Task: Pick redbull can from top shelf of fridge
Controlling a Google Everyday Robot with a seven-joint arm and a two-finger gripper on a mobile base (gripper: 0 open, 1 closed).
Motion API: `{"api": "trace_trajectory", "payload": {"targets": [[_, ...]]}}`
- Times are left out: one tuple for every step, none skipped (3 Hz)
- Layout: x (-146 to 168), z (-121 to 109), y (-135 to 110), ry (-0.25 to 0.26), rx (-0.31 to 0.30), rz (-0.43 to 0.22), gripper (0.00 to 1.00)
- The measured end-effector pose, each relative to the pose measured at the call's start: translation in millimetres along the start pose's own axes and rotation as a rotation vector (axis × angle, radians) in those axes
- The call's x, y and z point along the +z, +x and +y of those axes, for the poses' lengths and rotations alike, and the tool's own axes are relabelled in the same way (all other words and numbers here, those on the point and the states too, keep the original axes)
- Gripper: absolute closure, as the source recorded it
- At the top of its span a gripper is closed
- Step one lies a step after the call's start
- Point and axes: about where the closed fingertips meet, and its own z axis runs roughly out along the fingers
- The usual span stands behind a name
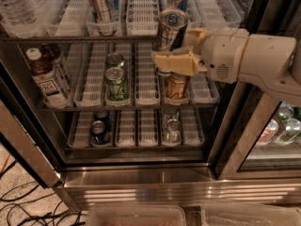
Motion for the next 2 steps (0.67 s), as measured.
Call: {"api": "trace_trajectory", "payload": {"targets": [[11.0,14.5,11.8,-0.094,0.001,0.067,1.0],[11.0,14.5,11.8,-0.094,0.001,0.067,1.0]]}}
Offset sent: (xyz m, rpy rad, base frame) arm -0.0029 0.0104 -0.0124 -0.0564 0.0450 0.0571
